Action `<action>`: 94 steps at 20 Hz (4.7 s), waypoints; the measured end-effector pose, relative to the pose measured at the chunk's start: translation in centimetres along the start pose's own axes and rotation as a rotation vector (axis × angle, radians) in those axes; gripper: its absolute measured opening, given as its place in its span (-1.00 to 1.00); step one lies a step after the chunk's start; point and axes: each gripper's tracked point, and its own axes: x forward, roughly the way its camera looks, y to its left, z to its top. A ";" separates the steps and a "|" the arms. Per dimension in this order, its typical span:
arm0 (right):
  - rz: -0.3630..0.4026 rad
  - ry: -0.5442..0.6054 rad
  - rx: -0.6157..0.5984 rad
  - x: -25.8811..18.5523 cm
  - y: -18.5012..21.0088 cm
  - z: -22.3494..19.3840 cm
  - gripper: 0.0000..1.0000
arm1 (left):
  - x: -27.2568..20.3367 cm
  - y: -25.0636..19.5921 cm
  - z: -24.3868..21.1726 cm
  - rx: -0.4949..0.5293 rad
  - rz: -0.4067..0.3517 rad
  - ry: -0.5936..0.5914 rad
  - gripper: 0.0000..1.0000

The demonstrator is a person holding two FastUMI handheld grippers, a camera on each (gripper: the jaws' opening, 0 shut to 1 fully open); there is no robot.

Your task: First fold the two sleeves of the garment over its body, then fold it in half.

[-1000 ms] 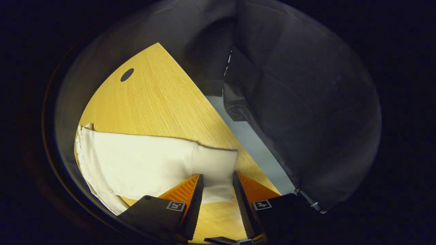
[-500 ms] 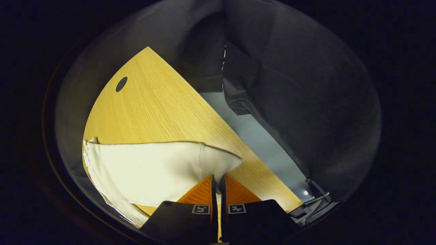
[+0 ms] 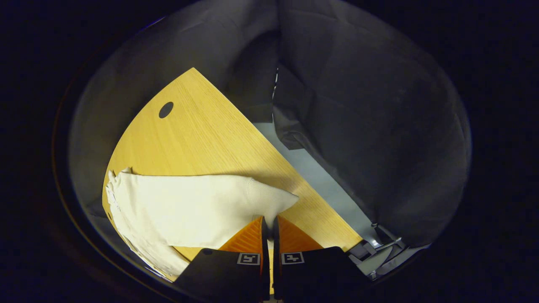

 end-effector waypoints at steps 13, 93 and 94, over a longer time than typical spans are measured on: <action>0.086 -0.081 -0.115 -8.1 12.1 -2.2 -0.93 | 2.6 1.0 -0.6 -0.020 -0.116 -0.042 0.97; 0.551 -0.798 -0.731 -28.2 56.8 -20.4 0.93 | -0.2 22.2 -23.3 -0.257 0.206 0.376 0.99; 0.547 -0.848 -0.723 -30.0 54.8 -19.6 0.92 | -0.2 22.3 -23.7 -0.264 0.227 0.391 0.99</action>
